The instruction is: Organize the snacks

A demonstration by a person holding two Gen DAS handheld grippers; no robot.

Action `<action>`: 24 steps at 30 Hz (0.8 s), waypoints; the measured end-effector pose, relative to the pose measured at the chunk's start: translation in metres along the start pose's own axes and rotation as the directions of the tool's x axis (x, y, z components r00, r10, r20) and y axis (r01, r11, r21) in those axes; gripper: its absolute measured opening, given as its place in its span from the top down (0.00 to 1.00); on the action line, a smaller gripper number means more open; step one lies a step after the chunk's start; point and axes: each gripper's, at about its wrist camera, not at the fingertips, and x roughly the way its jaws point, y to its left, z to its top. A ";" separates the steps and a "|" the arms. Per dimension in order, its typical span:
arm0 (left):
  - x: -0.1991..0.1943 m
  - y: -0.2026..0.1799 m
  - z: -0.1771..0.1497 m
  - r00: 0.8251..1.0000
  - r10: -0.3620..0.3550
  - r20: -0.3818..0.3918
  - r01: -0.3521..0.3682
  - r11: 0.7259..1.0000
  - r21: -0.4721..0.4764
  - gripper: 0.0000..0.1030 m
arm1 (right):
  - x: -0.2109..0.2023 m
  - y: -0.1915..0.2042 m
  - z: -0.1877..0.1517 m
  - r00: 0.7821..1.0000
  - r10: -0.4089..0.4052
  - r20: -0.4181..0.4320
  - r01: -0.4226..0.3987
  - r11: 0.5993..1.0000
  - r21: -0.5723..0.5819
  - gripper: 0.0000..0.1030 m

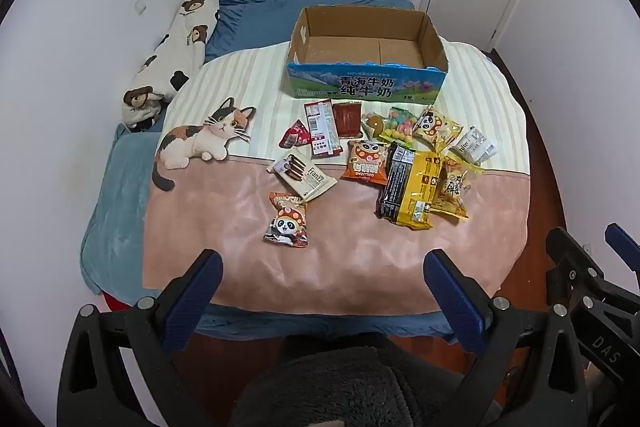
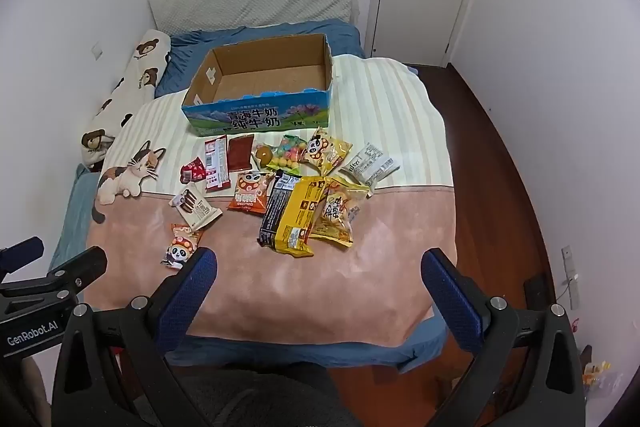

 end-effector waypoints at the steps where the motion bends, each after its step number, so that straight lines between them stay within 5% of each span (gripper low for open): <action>1: 0.000 0.000 0.000 1.000 0.000 0.002 0.000 1.000 0.001 0.00 | -0.001 0.001 -0.001 1.000 -0.025 0.008 0.025 1.000 -0.012 0.00; 24: -0.009 -0.006 0.003 1.000 0.005 0.031 -0.005 1.000 0.017 0.00 | -0.011 -0.005 0.005 0.999 -0.016 0.041 0.016 1.000 0.000 0.00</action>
